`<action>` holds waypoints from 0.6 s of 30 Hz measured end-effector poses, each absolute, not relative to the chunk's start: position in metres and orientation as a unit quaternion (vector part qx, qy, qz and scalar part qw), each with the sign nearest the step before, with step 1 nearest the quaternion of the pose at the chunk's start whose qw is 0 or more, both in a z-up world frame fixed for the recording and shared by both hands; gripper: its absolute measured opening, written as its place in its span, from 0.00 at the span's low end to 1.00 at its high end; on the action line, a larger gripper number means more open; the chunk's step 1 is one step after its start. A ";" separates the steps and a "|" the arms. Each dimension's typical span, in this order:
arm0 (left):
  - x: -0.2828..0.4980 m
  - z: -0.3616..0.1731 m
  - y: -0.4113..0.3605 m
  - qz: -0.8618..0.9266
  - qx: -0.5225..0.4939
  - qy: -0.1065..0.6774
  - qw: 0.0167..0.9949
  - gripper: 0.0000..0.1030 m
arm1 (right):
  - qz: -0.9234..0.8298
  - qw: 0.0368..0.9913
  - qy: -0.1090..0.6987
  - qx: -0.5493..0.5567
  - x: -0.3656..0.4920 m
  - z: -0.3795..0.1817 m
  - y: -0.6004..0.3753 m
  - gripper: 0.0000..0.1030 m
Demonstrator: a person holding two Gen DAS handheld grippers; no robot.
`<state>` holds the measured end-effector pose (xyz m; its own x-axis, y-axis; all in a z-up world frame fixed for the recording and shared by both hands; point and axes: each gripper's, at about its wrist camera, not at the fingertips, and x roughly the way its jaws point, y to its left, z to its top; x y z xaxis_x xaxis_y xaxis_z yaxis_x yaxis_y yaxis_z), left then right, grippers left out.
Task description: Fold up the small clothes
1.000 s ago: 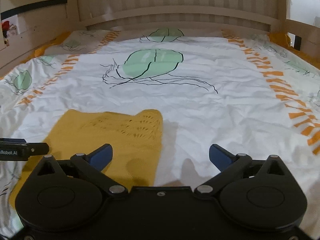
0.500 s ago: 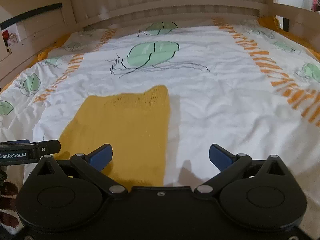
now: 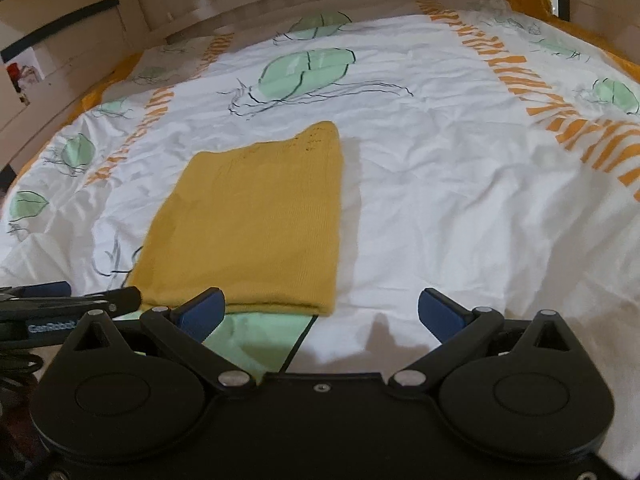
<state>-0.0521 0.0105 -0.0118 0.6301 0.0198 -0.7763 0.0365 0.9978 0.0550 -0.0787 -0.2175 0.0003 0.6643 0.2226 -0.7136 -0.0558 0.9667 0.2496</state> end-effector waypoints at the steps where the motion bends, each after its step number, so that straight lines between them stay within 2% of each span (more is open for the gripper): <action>1: -0.054 -0.011 0.010 -0.002 0.035 0.429 0.903 0.99 | 0.078 0.908 0.399 0.101 -0.082 0.002 -0.218 1.00; 18: -0.066 -0.001 0.007 0.002 0.032 0.433 0.901 0.99 | 0.047 0.927 0.365 0.075 -0.105 0.020 -0.211 0.99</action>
